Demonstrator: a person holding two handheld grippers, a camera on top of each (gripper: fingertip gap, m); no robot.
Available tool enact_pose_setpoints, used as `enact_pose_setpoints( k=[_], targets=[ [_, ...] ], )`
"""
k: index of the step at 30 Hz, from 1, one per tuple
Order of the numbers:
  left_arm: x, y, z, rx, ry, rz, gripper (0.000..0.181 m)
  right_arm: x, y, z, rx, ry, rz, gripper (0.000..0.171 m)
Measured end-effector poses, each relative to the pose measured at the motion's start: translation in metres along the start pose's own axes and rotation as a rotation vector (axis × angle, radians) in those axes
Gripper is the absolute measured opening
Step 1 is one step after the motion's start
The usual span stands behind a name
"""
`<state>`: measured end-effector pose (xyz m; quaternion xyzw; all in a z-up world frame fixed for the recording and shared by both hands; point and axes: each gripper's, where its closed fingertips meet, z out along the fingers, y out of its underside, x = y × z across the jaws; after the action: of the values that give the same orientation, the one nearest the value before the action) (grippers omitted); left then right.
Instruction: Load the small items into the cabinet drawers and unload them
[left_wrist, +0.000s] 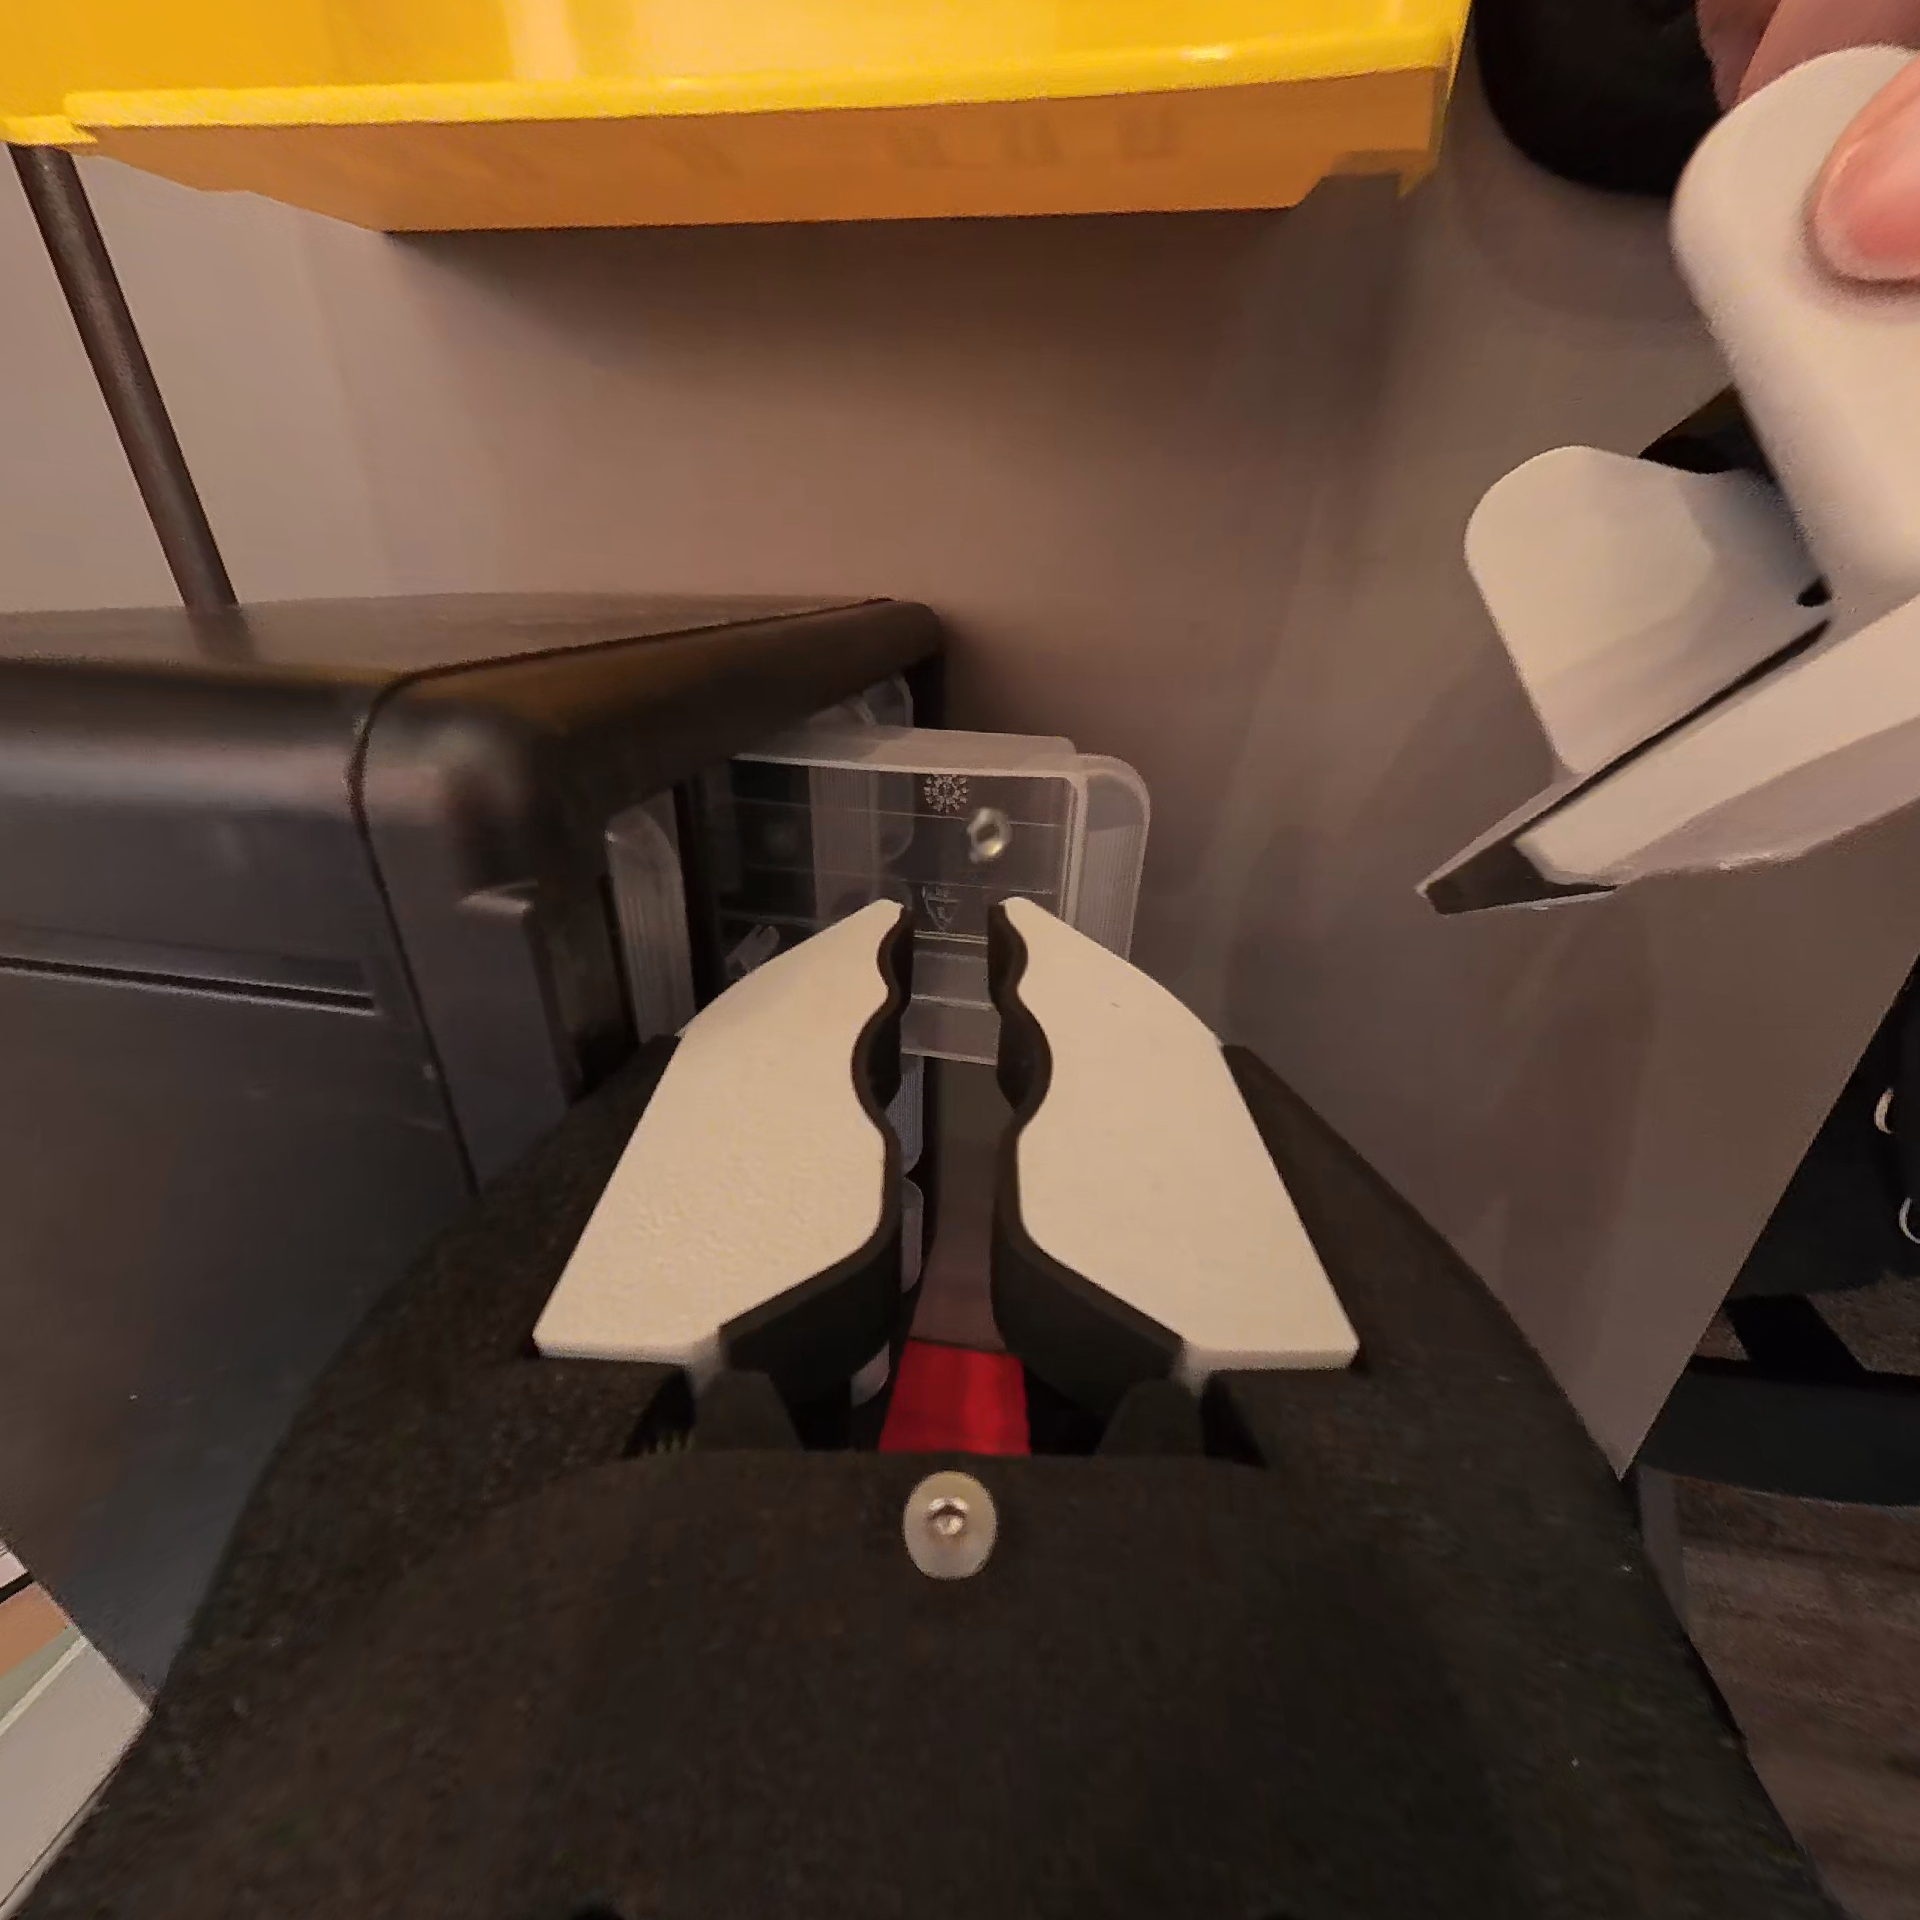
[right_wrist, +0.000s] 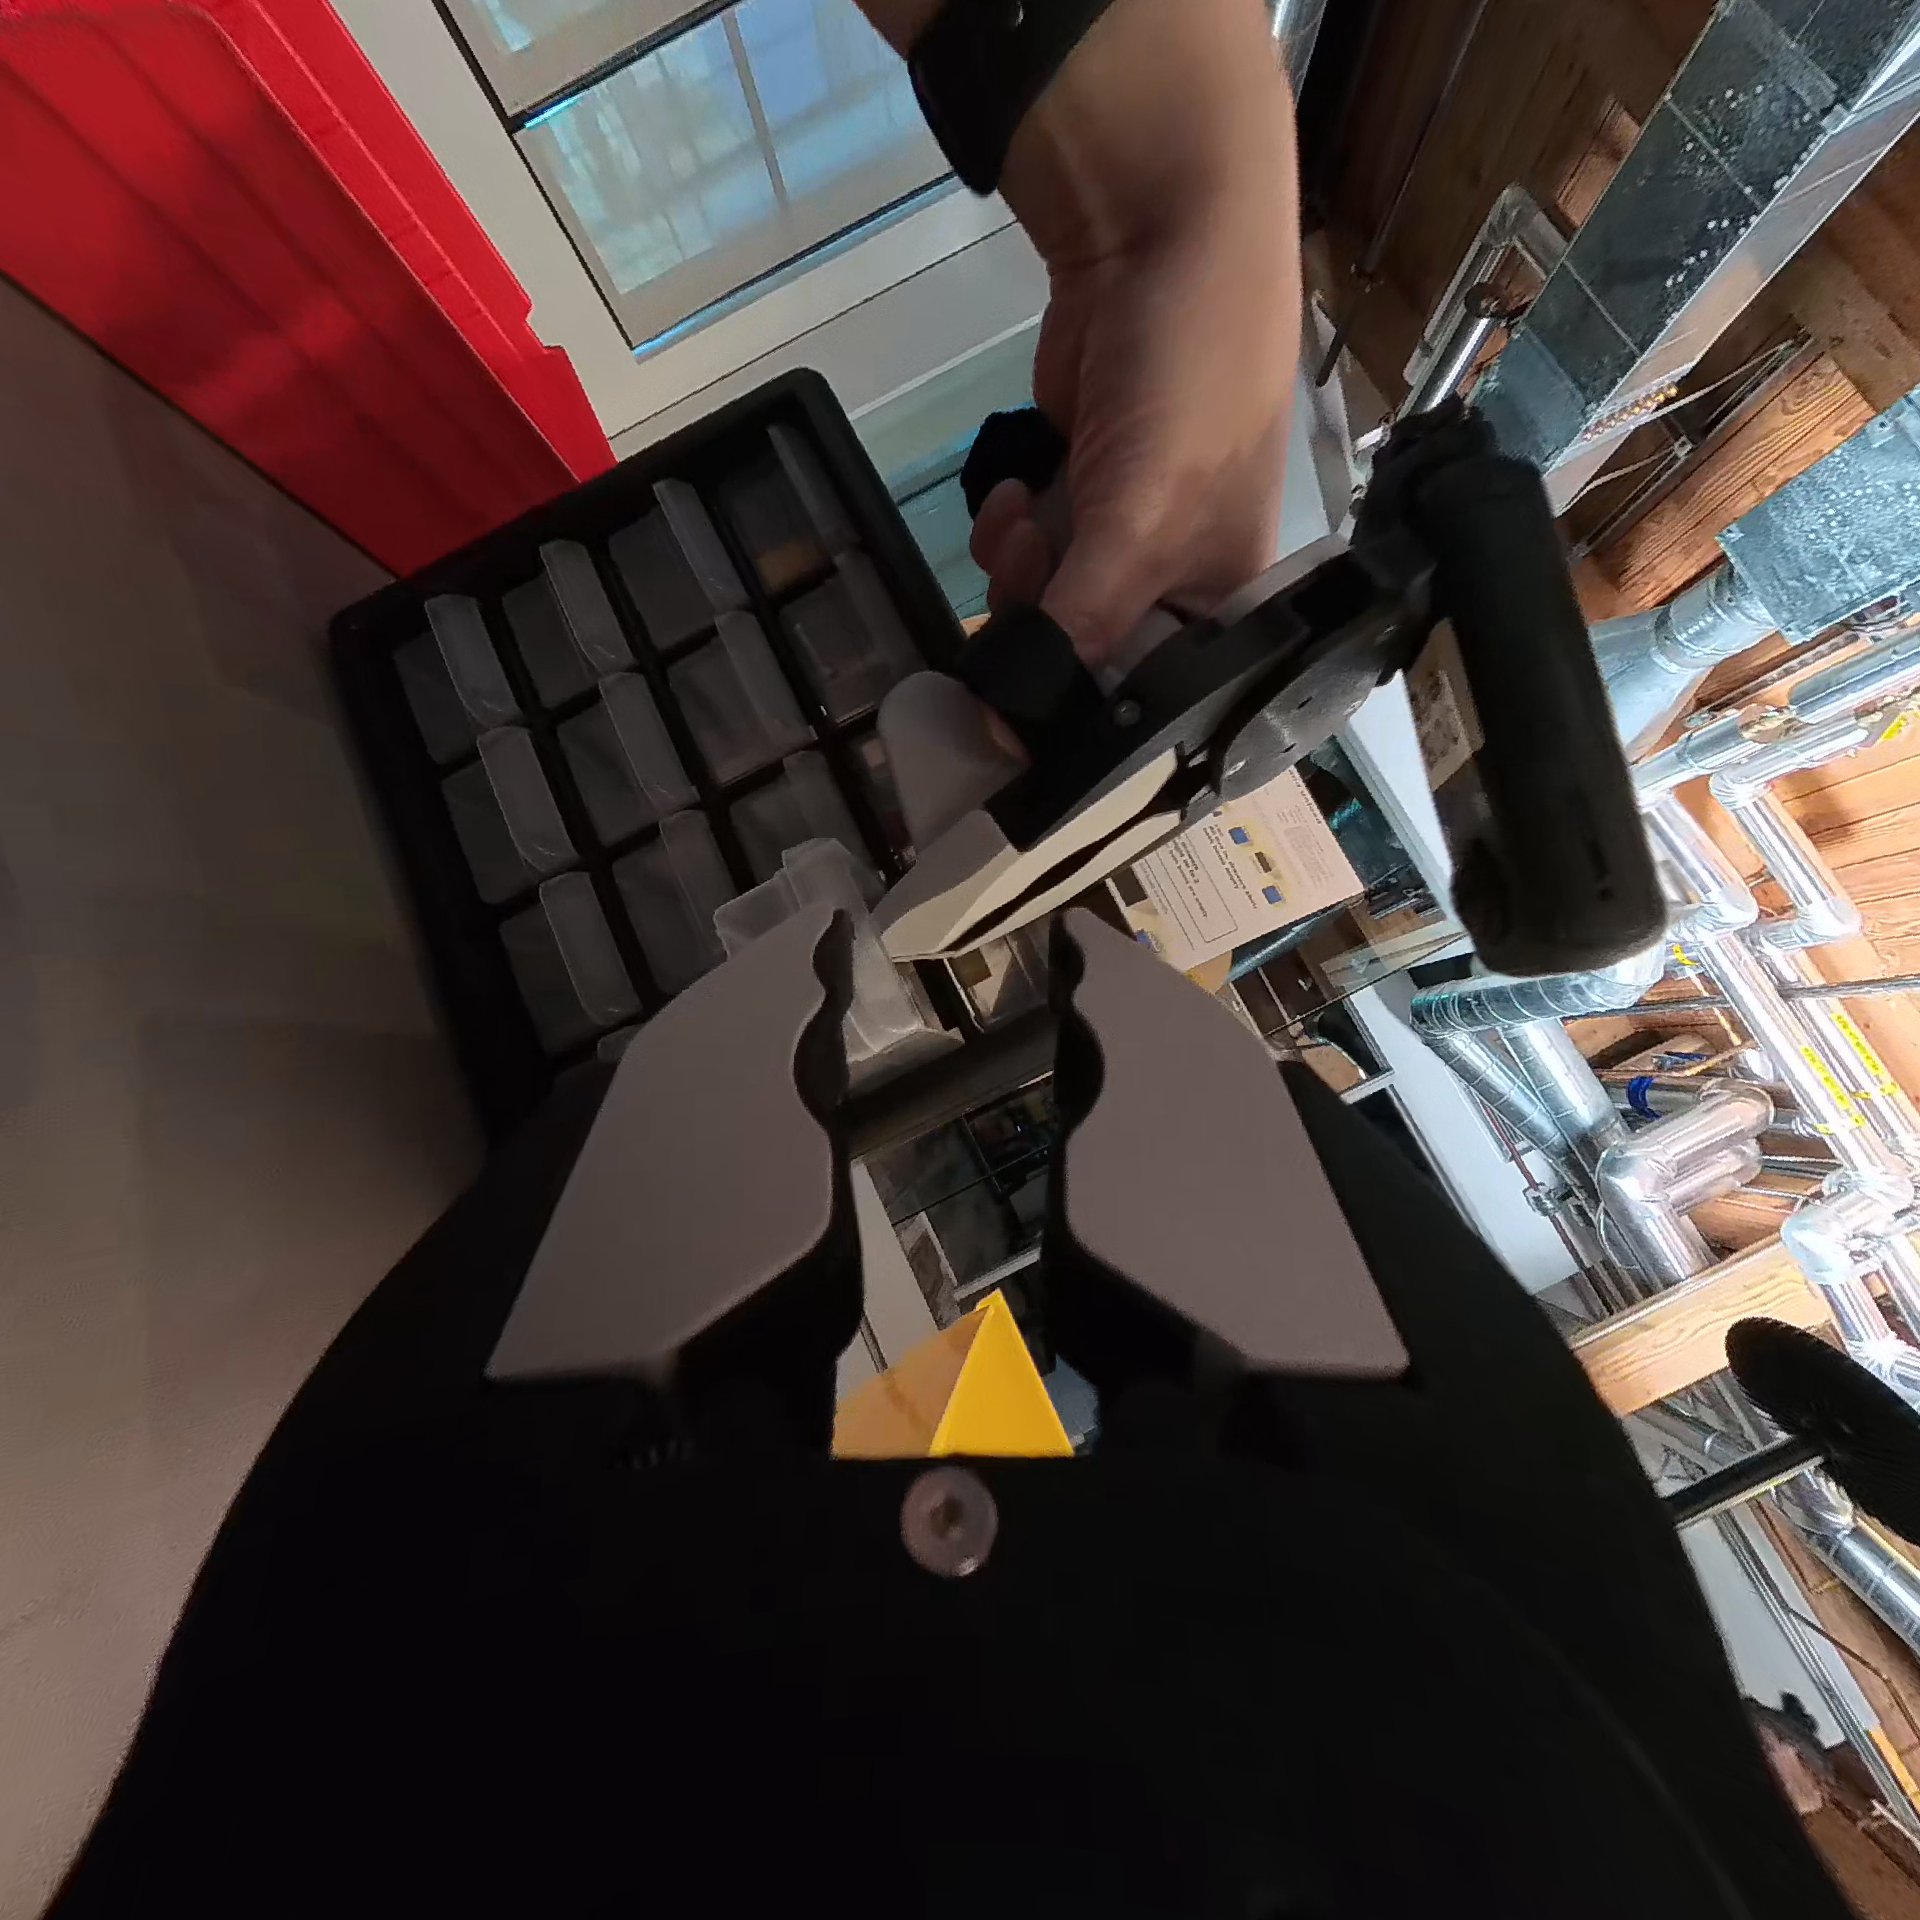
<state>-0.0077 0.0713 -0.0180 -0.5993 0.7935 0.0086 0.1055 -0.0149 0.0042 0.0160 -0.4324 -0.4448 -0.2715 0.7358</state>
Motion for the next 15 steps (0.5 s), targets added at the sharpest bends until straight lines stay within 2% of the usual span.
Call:
enact_pose_setpoints(
  k=[4, 9, 15],
  targets=[
    [-0.005, 0.0, -0.01, 0.033, -0.043, -0.021, 0.014, -0.006, 0.008, 0.004, -0.036, -0.027, 0.013, 0.036],
    [-0.002, 0.004, -0.049, 0.23, -0.103, -0.105, 0.014, -0.021, 0.02, 0.016, -0.116, -0.044, -0.043, 0.032],
    [0.023, 0.043, -0.082, 0.436, -0.174, -0.203, 0.013, -0.027, 0.02, 0.034, -0.154, -0.022, -0.141, 0.023]
  ],
)
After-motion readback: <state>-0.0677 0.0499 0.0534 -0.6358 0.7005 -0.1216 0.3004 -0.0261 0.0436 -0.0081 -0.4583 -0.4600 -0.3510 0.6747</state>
